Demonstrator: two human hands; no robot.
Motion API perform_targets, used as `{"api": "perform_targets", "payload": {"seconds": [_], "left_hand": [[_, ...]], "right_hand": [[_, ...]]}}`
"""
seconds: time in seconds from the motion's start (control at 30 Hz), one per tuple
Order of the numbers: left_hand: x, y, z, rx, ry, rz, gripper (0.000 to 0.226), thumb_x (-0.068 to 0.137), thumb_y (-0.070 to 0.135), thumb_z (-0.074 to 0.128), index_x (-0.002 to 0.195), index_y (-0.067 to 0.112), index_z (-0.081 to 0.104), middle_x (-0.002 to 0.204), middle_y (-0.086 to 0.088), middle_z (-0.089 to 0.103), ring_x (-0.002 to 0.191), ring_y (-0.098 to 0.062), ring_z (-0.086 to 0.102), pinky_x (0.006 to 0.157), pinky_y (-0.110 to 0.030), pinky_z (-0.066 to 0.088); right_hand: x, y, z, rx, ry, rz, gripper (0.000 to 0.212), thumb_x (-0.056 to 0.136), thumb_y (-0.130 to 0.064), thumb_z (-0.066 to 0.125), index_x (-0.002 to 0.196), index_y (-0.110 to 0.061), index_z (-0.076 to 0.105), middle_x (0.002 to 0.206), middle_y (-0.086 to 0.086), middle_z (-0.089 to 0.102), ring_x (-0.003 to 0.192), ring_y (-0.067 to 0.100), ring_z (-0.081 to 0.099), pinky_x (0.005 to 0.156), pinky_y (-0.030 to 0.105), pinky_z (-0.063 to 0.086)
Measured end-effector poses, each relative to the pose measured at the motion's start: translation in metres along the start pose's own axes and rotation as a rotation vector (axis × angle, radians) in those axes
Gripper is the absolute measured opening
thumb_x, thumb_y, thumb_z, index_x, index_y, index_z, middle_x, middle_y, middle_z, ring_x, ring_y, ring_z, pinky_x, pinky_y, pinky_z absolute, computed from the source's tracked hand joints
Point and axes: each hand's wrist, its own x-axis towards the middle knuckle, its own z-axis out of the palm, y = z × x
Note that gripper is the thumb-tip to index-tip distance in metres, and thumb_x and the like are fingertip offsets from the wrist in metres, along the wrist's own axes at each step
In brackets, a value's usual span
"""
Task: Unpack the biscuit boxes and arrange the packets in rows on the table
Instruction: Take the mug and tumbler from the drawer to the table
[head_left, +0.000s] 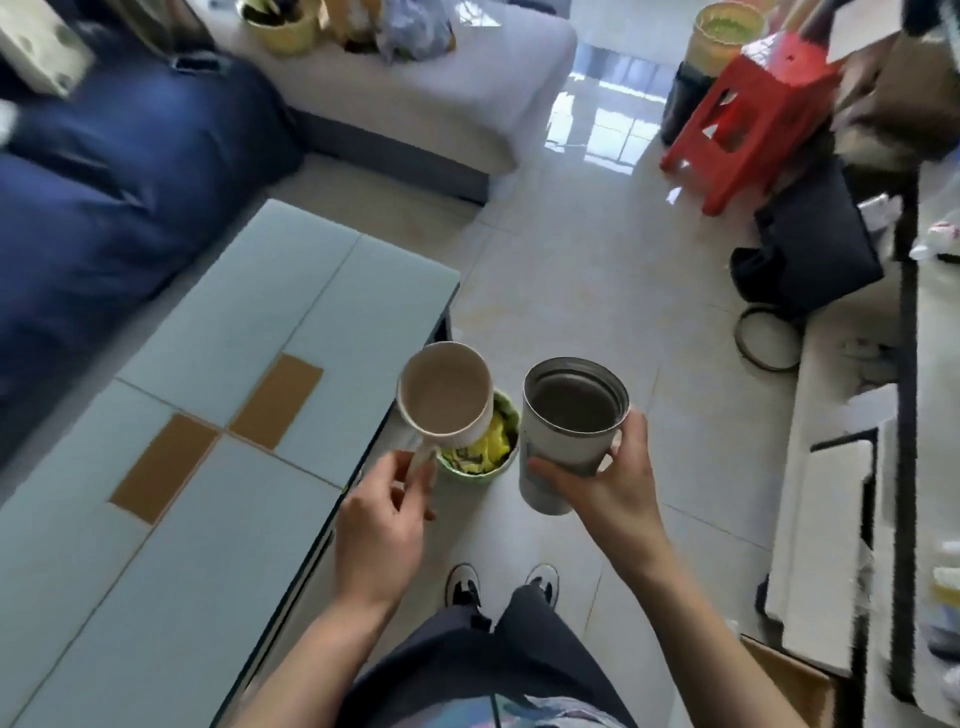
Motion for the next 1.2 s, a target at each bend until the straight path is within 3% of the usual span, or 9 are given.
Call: {"api": "perform_targets", "payload": {"seconds": [0.2, 0.33, 0.5, 0.57, 0.67, 0.83, 0.93, 1.03, 1.2], "left_hand": [[-0.005, -0.024, -0.027, -0.035, 0.15, -0.197, 0.024, 0.096, 0.044, 0.052, 0.082, 0.025, 0.055, 0.073, 0.015, 0.067, 0.054, -0.003, 0.065, 0.05, -0.013, 0.045], [-0.012, -0.026, -0.034, -0.09, 0.294, -0.307, 0.026, 0.095, 0.043, 0.055, 0.079, 0.023, 0.055, 0.068, 0.01, 0.068, 0.052, -0.004, 0.065, 0.049, -0.009, 0.041], [-0.023, -0.028, -0.03, -0.203, 0.507, -0.471, 0.027, 0.092, 0.041, 0.056, 0.075, 0.021, 0.056, 0.073, 0.009, 0.068, 0.05, -0.01, 0.066, 0.05, -0.022, 0.048], [-0.03, -0.034, -0.029, -0.202, 0.59, -0.52, 0.029, 0.091, 0.045, 0.055, 0.073, 0.023, 0.055, 0.071, 0.01, 0.068, 0.049, -0.01, 0.065, 0.049, -0.02, 0.045], [-0.041, -0.041, -0.034, -0.197, 0.693, -0.58, 0.032, 0.087, 0.053, 0.052, 0.072, 0.025, 0.054, 0.069, 0.01, 0.068, 0.05, -0.01, 0.065, 0.051, -0.018, 0.044], [-0.06, -0.058, -0.049, -0.192, 0.845, -0.677, 0.03, 0.092, 0.044, 0.056, 0.07, 0.023, 0.053, 0.064, 0.006, 0.068, 0.05, -0.013, 0.065, 0.059, -0.034, 0.05], [-0.067, -0.073, -0.063, -0.188, 0.892, -0.724, 0.029, 0.093, 0.038, 0.058, 0.07, 0.022, 0.052, 0.066, 0.01, 0.068, 0.05, -0.011, 0.064, 0.056, -0.025, 0.047], [-0.073, -0.09, -0.08, -0.213, 0.922, -0.771, 0.03, 0.094, 0.039, 0.056, 0.073, 0.017, 0.053, 0.069, 0.011, 0.068, 0.051, -0.01, 0.064, 0.051, -0.015, 0.042], [-0.075, -0.129, -0.118, -0.3, 0.951, -0.826, 0.034, 0.094, 0.042, 0.055, 0.076, 0.013, 0.054, 0.071, 0.008, 0.068, 0.051, -0.01, 0.063, 0.048, -0.009, 0.041]], "right_hand": [[0.032, -0.024, 0.057, -0.076, -0.291, -0.087, 0.084, 0.052, -0.026, 0.09, 0.123, -0.029, 0.045, 0.113, -0.023, 0.059, 0.106, 0.0, 0.058, 0.088, 0.041, 0.054], [0.049, -0.033, 0.083, -0.13, -0.458, -0.126, 0.084, 0.049, -0.031, 0.089, 0.121, -0.029, 0.045, 0.113, -0.015, 0.062, 0.107, 0.008, 0.06, 0.087, 0.047, 0.054], [0.069, -0.043, 0.109, -0.27, -0.659, -0.218, 0.081, 0.046, -0.045, 0.088, 0.115, -0.042, 0.046, 0.111, -0.017, 0.062, 0.106, 0.009, 0.061, 0.085, 0.045, 0.053], [0.074, -0.044, 0.122, -0.311, -0.7, -0.247, 0.082, 0.045, -0.046, 0.088, 0.115, -0.04, 0.046, 0.108, -0.022, 0.061, 0.103, 0.004, 0.06, 0.085, 0.045, 0.053], [0.077, -0.047, 0.142, -0.325, -0.758, -0.249, 0.085, 0.042, -0.047, 0.087, 0.117, -0.04, 0.045, 0.106, -0.029, 0.059, 0.099, -0.003, 0.059, 0.082, 0.042, 0.054], [0.067, -0.051, 0.18, -0.373, -0.894, -0.284, 0.082, 0.042, -0.045, 0.086, 0.113, -0.037, 0.046, 0.102, -0.032, 0.057, 0.094, -0.008, 0.058, 0.073, 0.028, 0.051], [0.058, -0.054, 0.206, -0.398, -0.95, -0.313, 0.08, 0.042, -0.045, 0.085, 0.11, -0.04, 0.044, 0.1, -0.038, 0.054, 0.093, -0.017, 0.053, 0.067, 0.018, 0.041], [0.048, -0.056, 0.236, -0.408, -0.994, -0.311, 0.079, 0.044, -0.039, 0.087, 0.111, -0.04, 0.044, 0.101, -0.037, 0.054, 0.093, -0.015, 0.053, 0.069, 0.02, 0.042], [0.028, -0.052, 0.292, -0.457, -0.994, -0.3, 0.082, 0.045, -0.039, 0.088, 0.114, -0.042, 0.043, 0.102, -0.037, 0.054, 0.094, -0.018, 0.051, 0.07, 0.021, 0.042]]}}
